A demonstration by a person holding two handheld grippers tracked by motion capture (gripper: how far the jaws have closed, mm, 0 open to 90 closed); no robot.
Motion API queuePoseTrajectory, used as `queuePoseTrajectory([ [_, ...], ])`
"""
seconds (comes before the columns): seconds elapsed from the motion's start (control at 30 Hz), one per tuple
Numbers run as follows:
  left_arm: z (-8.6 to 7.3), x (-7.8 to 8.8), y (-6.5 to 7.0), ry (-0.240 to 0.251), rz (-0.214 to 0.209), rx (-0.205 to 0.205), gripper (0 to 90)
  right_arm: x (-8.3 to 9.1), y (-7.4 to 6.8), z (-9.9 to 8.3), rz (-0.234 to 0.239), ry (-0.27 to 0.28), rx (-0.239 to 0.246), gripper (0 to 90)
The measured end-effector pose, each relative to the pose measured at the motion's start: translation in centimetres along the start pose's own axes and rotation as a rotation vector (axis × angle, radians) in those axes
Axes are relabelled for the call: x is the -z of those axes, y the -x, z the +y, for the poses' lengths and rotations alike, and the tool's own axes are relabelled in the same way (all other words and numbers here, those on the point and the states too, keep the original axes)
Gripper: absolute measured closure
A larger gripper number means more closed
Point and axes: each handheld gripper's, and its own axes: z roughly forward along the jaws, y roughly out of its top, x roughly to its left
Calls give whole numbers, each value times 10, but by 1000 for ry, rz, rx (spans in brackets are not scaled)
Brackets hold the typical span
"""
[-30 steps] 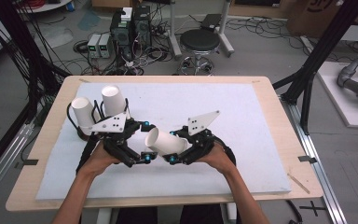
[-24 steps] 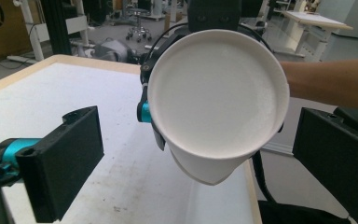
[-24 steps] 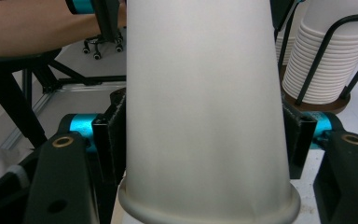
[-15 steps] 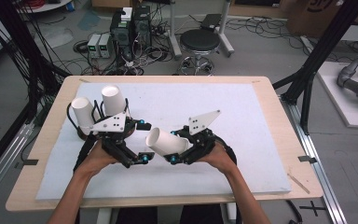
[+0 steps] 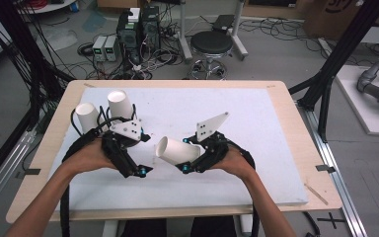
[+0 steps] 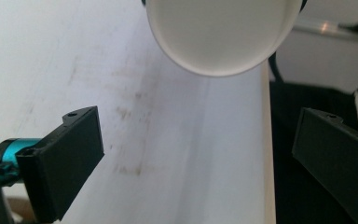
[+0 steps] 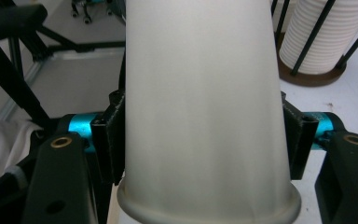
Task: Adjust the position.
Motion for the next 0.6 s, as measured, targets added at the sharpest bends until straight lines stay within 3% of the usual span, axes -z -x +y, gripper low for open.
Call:
queuePoseTrajectory([
  [0.13,5,-2,0,-111,-7,-16,18,-1,0,5,-7,-67,7,328],
  [0.17,7,-4,-2,-192,-14,-34,34,-2,1,9,-9,-101,12,328],
  [0.2,7,-4,-2,-192,-14,-34,34,-2,1,9,-9,-101,12,328],
  [0.23,8,-4,-2,-227,-20,-39,34,-2,1,11,-13,-121,18,328],
  [0.3,10,-4,-4,-255,-24,-41,34,-3,1,16,-14,-149,25,328],
  [0.37,9,-4,-5,-251,-27,-19,35,-3,0,20,-17,-178,36,328],
  [0.47,7,-3,-9,-279,-37,-22,126,-4,1,25,-21,-219,45,328],
  [0.6,7,-5,-10,-292,-57,-21,120,-6,1,29,-28,-274,48,327],
])
